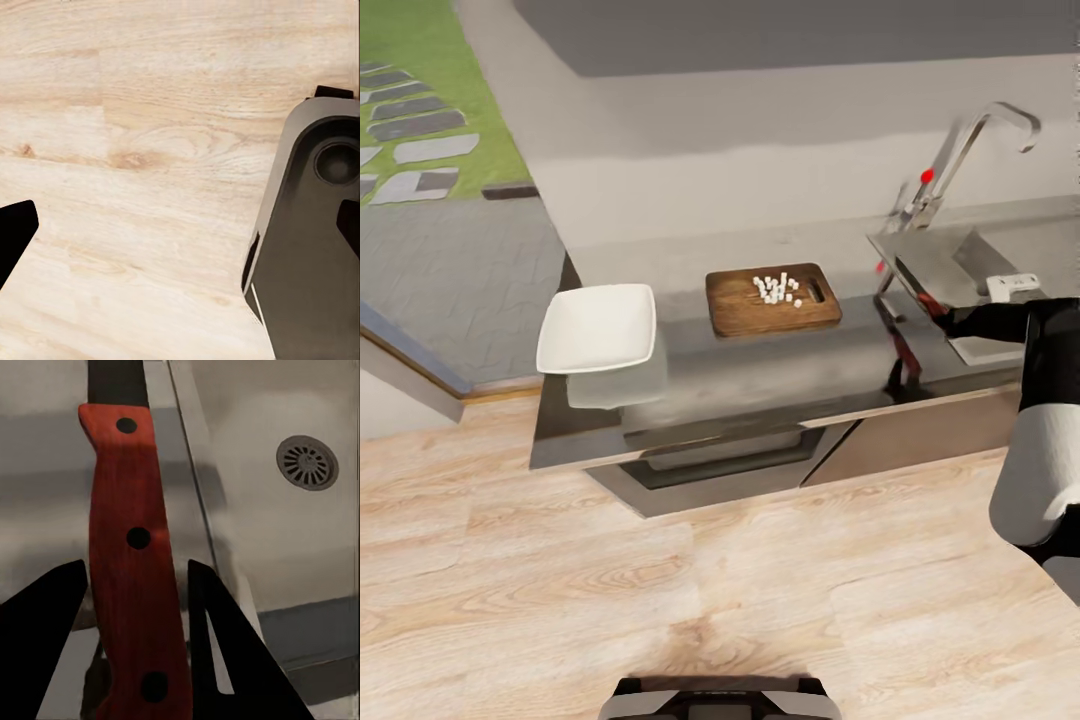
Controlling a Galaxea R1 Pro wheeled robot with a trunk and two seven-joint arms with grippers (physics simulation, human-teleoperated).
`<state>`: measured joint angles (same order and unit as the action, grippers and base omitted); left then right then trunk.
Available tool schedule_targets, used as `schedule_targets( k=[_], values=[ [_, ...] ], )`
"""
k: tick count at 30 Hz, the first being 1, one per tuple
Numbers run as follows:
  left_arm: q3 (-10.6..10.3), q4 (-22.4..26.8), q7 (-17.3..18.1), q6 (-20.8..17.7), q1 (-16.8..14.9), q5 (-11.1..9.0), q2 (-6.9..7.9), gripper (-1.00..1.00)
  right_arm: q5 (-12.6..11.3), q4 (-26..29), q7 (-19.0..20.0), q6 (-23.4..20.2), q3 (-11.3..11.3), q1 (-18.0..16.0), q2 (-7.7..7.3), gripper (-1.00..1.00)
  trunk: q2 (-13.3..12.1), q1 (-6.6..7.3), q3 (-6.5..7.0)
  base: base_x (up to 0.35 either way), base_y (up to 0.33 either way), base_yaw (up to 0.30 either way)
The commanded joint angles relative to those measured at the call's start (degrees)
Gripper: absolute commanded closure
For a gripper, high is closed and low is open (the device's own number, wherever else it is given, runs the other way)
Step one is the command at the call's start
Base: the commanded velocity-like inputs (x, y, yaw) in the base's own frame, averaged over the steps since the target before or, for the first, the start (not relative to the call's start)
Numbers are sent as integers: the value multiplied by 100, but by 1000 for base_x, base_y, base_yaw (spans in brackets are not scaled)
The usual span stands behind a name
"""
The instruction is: In the kitchen, take the Vidalia onion out of the sink, dice it on the chopping board with the paring knife, put the diced onion into the bowl on the countertop, then place both the paring knife and the chopping board into the sink.
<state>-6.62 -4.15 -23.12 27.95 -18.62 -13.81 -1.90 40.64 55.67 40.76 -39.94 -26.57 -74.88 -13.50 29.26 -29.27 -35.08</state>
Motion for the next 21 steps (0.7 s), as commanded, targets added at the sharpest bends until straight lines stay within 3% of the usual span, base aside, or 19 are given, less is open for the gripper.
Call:
schedule_targets(
  k=[1, 10, 17, 21],
  values=[
    [-50, -27, -9, 39, -10, -42, 0, -100, 59, -12, 57, 28, -19, -3, -6, 100, 7, -3, -6, 112, -267, 0],
    [-50, -24, -8, 44, -10, -43, 14, -100, 59, -74, 64, 152, -72, 0, -87, 100, 7, -3, -6, 135, -252, 0],
    [-50, -24, -8, 44, -10, -40, 14, -100, 46, -136, 57, 161, -56, 0, -69, 100, 7, -3, -6, 204, -221, 0],
    [-50, -24, -8, 44, -10, -39, 14, -100, 47, -503, 30, 389, -56, -1, -64, 100, 7, -3, -6, 244, -181, 0]
  ],
)
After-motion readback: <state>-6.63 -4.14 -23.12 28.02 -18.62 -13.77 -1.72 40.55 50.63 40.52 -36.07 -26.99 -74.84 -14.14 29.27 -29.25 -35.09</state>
